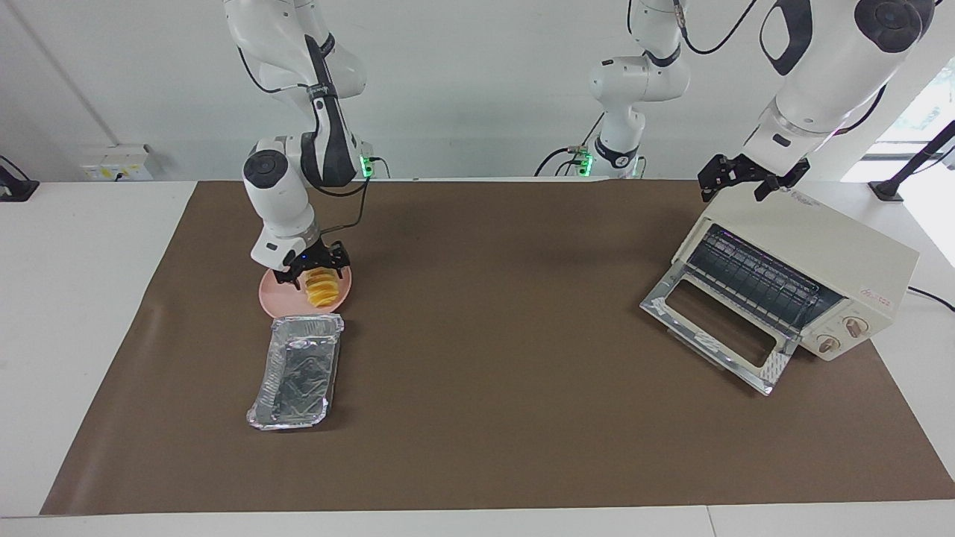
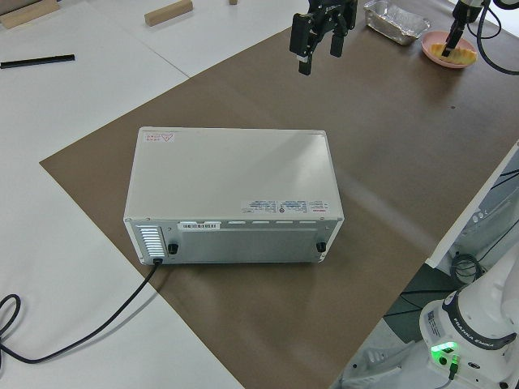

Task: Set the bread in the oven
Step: 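Grasp the orange bread rolls on the pink plate with the right gripper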

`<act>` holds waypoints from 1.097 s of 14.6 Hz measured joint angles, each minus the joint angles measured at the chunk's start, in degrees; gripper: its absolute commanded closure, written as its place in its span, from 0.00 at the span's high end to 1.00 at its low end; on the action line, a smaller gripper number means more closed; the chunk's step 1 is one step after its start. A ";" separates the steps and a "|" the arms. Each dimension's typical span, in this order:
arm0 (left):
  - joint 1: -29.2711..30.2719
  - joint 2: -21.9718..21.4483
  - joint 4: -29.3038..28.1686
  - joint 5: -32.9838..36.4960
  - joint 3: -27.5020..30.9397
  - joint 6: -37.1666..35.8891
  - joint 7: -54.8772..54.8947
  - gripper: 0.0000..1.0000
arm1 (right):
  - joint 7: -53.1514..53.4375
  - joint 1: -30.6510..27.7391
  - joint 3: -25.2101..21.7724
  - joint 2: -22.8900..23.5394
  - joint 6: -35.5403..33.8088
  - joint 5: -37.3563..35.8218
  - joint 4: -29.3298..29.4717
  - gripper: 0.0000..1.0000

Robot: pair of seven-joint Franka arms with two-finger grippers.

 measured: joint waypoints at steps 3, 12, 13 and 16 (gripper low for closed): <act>0.00 0.00 0.00 0.00 0.00 0.00 0.00 1.00 | 0.00 -0.02 -0.01 0.00 0.09 0.00 0.00 0.00; 0.00 0.00 0.00 0.00 0.00 0.00 0.00 1.00 | 0.00 -0.22 -0.13 0.00 -10.39 0.00 6.87 0.00; 0.00 0.00 0.00 0.00 0.00 0.00 0.00 1.00 | 0.00 -0.24 -0.17 0.00 -14.88 0.00 10.29 0.00; 0.00 0.00 0.00 0.00 0.00 0.00 0.00 1.00 | 0.00 -0.35 -0.33 0.85 -25.80 0.01 21.86 0.00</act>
